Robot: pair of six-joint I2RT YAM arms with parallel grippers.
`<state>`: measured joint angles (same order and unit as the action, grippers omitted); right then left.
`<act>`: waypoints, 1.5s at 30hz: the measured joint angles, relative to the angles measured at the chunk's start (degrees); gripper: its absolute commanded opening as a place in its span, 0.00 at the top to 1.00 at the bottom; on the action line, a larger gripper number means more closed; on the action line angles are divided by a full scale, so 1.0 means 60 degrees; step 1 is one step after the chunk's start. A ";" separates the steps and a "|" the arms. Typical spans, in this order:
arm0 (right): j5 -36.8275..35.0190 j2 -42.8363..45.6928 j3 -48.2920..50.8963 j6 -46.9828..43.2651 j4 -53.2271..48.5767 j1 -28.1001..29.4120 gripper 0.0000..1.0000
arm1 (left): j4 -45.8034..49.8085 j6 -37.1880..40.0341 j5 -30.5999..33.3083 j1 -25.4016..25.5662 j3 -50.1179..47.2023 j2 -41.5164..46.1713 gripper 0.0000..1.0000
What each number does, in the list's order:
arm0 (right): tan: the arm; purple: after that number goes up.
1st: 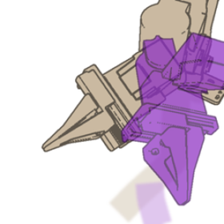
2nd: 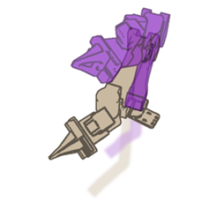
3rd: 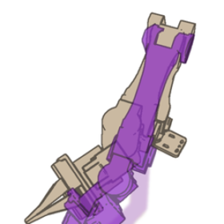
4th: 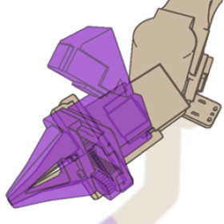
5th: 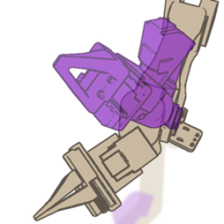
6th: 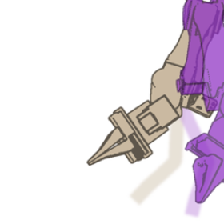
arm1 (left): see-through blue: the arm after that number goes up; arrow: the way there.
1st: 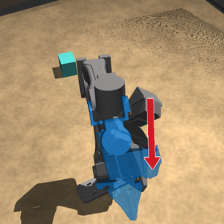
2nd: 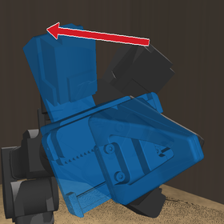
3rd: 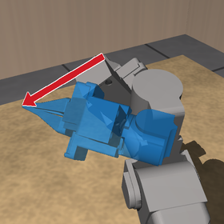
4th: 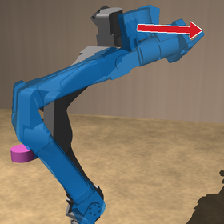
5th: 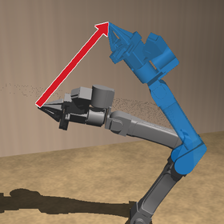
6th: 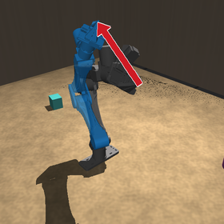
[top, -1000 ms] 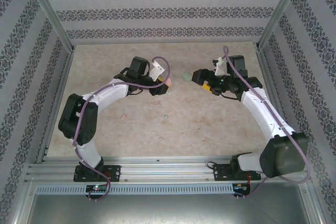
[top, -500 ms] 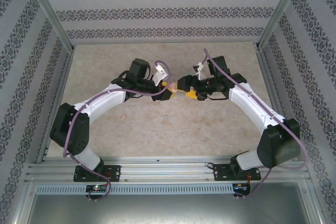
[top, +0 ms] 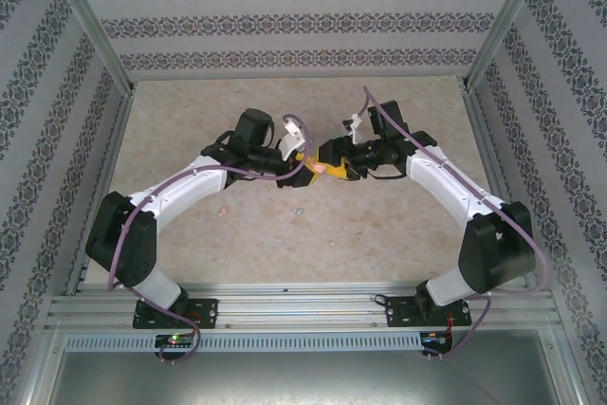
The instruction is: Insert the wireless bluetooth earbuds into the charging case
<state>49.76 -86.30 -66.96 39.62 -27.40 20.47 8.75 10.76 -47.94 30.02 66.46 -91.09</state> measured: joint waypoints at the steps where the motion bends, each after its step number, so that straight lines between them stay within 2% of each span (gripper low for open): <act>1: 0.0033 -0.0015 -0.0007 0.0040 0.0011 0.0058 0.57 | 0.0015 0.0036 -0.0007 0.0000 -0.0036 0.0015 0.73; 6: 0.0204 -0.0044 -0.0047 0.0310 0.0142 0.0160 0.79 | 0.0102 0.0178 0.0135 -0.0004 -0.0124 0.0109 0.62; 9: 0.0262 -0.0076 -0.0040 0.0623 0.0270 0.0215 0.80 | -0.0058 0.0164 0.0277 -0.0004 -0.0299 0.0248 0.43; 11: 0.0375 -0.0073 0.0007 0.0900 0.0576 0.0302 0.80 | -0.0372 -0.0036 0.0412 -0.0004 -0.0481 0.0408 0.24; 12: 0.0382 -0.0073 0.0051 0.1038 0.0750 0.0321 0.80 | -0.0481 -0.0182 0.0554 -0.0007 -0.0550 0.0499 0.18; 14: 0.0393 -0.0040 0.0273 0.1596 0.1300 0.0339 0.80 | -0.0667 -0.0550 0.0914 -0.0051 -0.0605 0.0699 0.09; 17: 0.0361 0.0095 0.0707 0.2524 0.2116 0.0291 0.80 | -0.0903 -0.1016 0.1322 -0.0182 -0.0608 0.1038 0.02; 21: 0.0277 0.0255 0.1053 0.3872 0.3286 0.0168 0.80 | -0.0980 -0.1410 0.1716 -0.0390 -0.0605 0.1592 0.00; 27: -0.0160 0.0492 0.1137 0.5701 0.5067 0.0171 0.81 | -0.1209 -0.1577 0.1548 -0.0616 -0.0747 0.2404 0.01; 31: -0.0441 0.0685 0.1333 0.6612 0.5916 0.0171 0.82 | -0.2856 -0.2805 0.0535 -0.1534 -0.1555 0.2728 0.12; 35: -0.0572 0.0699 0.1472 0.7344 0.6564 0.0175 0.82 | -0.5096 -0.4364 -0.0594 -0.2335 -0.2200 0.2033 0.26; 39: -0.0645 0.0699 0.1523 0.7934 0.7162 0.0222 0.82 | -0.6539 -0.5253 -0.1260 -0.2331 -0.2488 0.1399 0.24; 45: -0.0787 0.0699 0.1523 0.8349 0.7595 0.0430 0.82 | -0.7428 -0.5599 -0.1479 -0.2262 -0.2473 0.1202 0.25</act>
<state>45.04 -82.11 -57.82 89.71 18.17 23.05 -35.81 -22.83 -56.82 16.45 51.62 -83.88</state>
